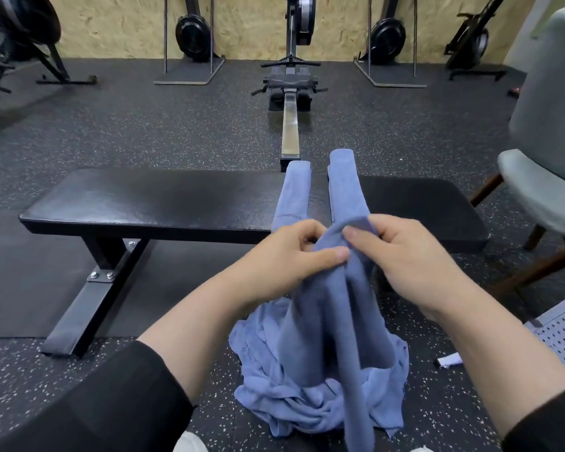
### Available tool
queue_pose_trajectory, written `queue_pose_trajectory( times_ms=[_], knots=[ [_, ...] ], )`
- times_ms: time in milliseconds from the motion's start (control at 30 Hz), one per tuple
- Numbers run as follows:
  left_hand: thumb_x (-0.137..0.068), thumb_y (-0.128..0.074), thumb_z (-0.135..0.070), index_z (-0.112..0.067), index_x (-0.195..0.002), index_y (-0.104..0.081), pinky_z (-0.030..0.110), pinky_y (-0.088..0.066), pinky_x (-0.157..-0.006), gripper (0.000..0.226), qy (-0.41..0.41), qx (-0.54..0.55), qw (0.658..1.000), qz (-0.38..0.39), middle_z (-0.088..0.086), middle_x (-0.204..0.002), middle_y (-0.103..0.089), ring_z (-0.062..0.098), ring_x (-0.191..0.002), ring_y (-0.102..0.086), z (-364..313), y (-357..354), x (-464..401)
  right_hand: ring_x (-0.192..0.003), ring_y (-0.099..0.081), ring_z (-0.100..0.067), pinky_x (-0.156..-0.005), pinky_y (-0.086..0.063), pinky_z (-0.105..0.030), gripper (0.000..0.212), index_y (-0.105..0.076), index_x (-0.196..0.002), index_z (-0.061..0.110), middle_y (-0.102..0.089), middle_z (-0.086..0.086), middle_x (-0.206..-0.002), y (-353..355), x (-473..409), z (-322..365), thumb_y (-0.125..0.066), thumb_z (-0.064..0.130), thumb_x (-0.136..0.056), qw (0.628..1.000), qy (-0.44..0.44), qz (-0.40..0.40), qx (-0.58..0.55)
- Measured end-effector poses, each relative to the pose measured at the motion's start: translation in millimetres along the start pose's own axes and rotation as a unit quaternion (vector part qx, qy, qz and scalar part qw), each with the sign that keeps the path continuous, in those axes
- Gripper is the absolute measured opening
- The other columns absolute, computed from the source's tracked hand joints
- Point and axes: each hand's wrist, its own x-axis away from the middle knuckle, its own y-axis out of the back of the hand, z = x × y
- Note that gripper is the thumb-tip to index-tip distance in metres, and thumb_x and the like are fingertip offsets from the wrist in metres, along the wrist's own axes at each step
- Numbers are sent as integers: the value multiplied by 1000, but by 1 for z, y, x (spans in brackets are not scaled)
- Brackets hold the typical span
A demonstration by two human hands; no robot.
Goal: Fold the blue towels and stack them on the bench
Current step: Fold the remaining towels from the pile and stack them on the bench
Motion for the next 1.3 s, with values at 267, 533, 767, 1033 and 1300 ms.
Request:
queue_pose_trajectory(
  times_ms=[267, 533, 767, 1033, 1300],
  knots=[
    [-87, -71, -38, -10, -82, -66, 30, -36, -59, 29, 90, -271, 957, 59, -4, -67, -55, 10, -62, -43, 30, 26, 16, -72, -52, -6, -68, -42, -31, 19, -69, -88, 15, -67, -8, -81, 36, 8, -7, -58, 22, -102, 992, 8, -120, 44],
    [-96, -63, -37, -19, -74, -65, 33, -38, -59, 29, 109, -358, 921, -112, -1, -63, -58, 19, -62, -51, 48, 73, 34, -48, -41, -3, -56, -29, -29, 23, -68, -84, 16, -52, 17, -53, 65, 21, -26, -55, 24, -102, 964, -67, -205, 155],
    [-98, -62, -28, -14, -73, -64, 26, -28, -52, 28, 38, -264, 941, -208, 3, -60, -47, 10, -55, -36, 39, 84, 41, -43, -26, -8, -55, -19, -29, 31, -62, -84, 0, -32, 10, -48, 67, 27, -25, -51, 22, -103, 956, -110, -216, 164],
    [-96, -67, -23, 1, -84, -69, 40, -53, -79, 27, 37, 47, 962, -265, 7, -73, -57, 16, -73, -52, 39, 76, 34, -79, -48, -23, -73, -41, -47, 40, -65, -95, 4, -57, -22, -81, 64, 25, -26, -51, 41, -91, 973, -116, -199, 8],
    [-87, -71, -35, 4, -84, -60, 37, -44, -64, 41, 66, 156, 918, -359, 7, -73, -51, 18, -70, -45, 45, 43, 8, -75, -60, -22, -71, -50, -38, 27, -68, -88, 5, -66, -13, -80, 40, 5, -36, -46, 12, -103, 963, -184, -155, -121]
  ],
)
